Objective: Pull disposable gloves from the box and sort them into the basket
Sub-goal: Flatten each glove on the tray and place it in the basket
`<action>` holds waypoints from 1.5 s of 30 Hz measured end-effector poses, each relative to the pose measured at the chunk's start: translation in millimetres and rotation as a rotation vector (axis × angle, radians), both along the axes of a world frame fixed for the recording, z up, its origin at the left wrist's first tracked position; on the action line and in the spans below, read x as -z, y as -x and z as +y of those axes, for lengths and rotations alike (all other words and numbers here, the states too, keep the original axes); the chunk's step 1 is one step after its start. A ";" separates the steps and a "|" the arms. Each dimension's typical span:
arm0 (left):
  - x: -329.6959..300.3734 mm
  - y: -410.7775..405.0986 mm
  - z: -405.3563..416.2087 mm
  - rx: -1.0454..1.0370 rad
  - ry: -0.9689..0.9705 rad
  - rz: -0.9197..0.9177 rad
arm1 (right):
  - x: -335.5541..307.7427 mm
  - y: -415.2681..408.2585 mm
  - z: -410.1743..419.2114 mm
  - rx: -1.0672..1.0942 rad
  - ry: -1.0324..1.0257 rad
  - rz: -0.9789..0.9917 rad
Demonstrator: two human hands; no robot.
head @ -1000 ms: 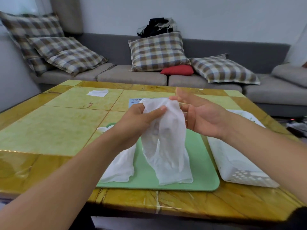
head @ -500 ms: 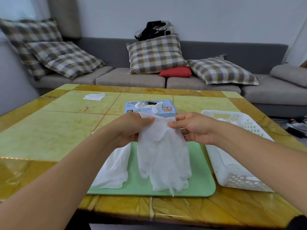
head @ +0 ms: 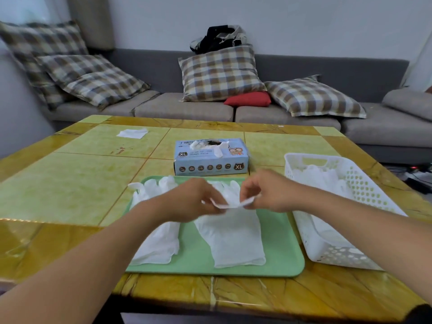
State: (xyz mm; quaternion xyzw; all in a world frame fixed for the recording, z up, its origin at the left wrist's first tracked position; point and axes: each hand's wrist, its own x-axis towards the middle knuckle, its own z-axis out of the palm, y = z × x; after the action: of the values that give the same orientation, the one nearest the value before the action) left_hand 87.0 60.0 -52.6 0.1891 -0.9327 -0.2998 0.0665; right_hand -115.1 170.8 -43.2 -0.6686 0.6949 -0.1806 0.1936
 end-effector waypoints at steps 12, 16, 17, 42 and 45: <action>25.6 5.0 18.2 0.068 0.246 -0.266 | -11.5 -20.9 28.0 -0.194 -0.225 0.398; 26.7 6.1 21.6 0.046 0.311 -0.299 | 0.4 -29.5 32.0 -0.251 -0.246 0.339; 27.3 6.4 22.1 0.031 0.331 -0.312 | 4.1 -30.4 32.1 -0.254 -0.242 0.347; -29.0 -1.4 12.5 -0.351 -0.539 0.254 | -38.4 -23.2 8.8 0.382 -0.050 -0.951; -23.5 10.8 -2.1 -0.401 -0.507 0.248 | -28.7 -20.6 -4.2 0.438 -0.028 -0.970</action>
State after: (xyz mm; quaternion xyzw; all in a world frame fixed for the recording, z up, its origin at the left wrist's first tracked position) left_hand 76.1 57.8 -29.1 0.3413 -0.7576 -0.5237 0.1879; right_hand -94.5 166.6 -14.5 -0.3449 0.6513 -0.4959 0.4593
